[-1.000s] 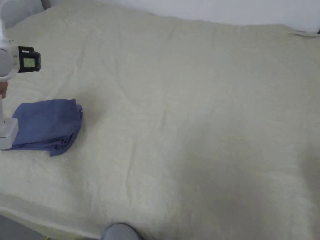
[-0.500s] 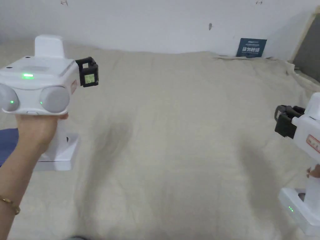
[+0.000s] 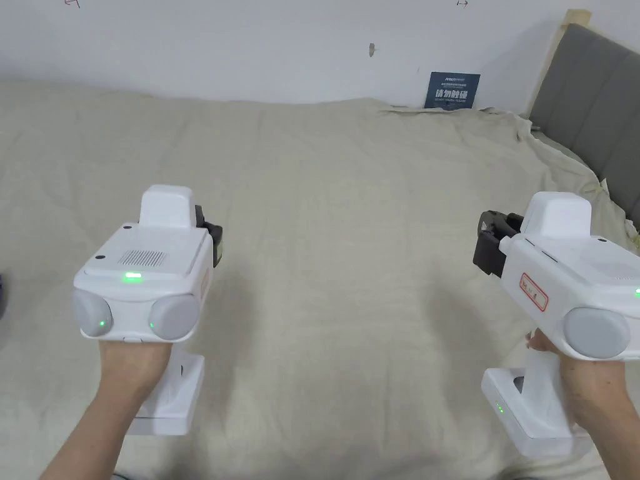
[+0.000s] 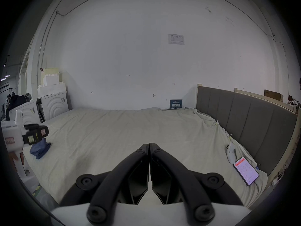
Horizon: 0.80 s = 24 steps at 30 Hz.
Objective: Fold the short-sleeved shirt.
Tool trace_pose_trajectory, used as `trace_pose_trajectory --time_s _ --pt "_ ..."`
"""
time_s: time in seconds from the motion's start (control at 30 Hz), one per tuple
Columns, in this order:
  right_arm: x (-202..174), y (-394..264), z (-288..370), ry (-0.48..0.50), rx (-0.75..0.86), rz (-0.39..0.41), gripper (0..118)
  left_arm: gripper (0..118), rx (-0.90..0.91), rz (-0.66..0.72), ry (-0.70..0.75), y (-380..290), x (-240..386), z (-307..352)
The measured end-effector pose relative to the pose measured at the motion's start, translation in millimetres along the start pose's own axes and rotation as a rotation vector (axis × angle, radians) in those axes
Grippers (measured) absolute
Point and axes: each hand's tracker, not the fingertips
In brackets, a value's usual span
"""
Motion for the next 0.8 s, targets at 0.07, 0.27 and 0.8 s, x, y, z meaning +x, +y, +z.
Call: trace_pose_trajectory --time_s 0.07,0.27,0.8 --pt "-2 -3 1 -0.001 0.003 -0.003 0 0 -0.005 0.008 0.006 -7 0 0" --pt "-10 -14 3 -0.011 -0.001 -0.007 0 0 0.001 0.055 0.028 -11 1 4" --pt "-25 -35 13 -0.017 0.012 -0.02 0 0 0.004 0.063 -0.003 -14 4 13"
